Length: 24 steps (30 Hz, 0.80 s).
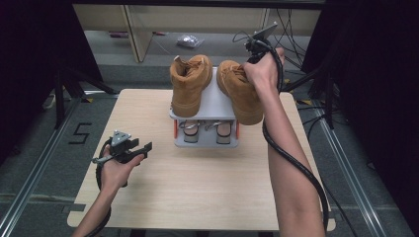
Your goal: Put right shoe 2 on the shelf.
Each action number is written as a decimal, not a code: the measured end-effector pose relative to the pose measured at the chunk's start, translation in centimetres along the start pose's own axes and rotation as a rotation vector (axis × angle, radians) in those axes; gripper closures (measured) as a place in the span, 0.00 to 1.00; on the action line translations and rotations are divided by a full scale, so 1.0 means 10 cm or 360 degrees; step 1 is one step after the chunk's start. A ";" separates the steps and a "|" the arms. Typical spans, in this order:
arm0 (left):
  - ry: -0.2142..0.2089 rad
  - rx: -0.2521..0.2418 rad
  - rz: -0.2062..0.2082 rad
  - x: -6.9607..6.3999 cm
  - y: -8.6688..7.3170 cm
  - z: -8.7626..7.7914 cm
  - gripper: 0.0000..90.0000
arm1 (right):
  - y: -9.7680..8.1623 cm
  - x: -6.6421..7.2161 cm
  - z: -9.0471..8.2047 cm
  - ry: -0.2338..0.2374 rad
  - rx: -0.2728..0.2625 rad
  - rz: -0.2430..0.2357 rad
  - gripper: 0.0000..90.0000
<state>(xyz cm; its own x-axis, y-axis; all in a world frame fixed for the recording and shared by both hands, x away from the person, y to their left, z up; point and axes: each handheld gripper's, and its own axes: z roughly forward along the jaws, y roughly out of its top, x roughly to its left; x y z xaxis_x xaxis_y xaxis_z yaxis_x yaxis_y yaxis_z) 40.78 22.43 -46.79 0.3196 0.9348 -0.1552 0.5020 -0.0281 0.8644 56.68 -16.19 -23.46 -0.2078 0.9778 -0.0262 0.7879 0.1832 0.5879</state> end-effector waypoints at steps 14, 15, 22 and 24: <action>-0.0011 0.0010 0.0013 -0.02 0.00 0.01 0.47 | -0.01 0.04 -0.03 -0.0057 0.0001 -0.0226 0.70; -0.0011 0.0007 0.0012 -0.02 0.00 0.01 0.47 | -0.01 0.04 -0.03 -0.0050 0.0003 -0.0230 0.70; -0.0015 0.0006 0.0011 -0.03 0.00 0.02 0.47 | -0.02 0.04 -0.05 -0.0072 -0.0006 -0.0272 0.67; -0.0019 0.0003 0.0011 -0.03 0.00 0.02 0.47 | -0.02 0.03 -0.05 -0.0068 -0.0009 -0.0276 0.66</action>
<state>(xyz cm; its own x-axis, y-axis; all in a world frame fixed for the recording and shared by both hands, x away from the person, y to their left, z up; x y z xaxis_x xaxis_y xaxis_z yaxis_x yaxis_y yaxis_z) 40.86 22.09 -46.80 0.3326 0.9303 -0.1548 0.5012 -0.0353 0.8646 56.14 -15.93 -23.14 -0.3153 0.9350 -0.1621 0.7391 0.3491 0.5760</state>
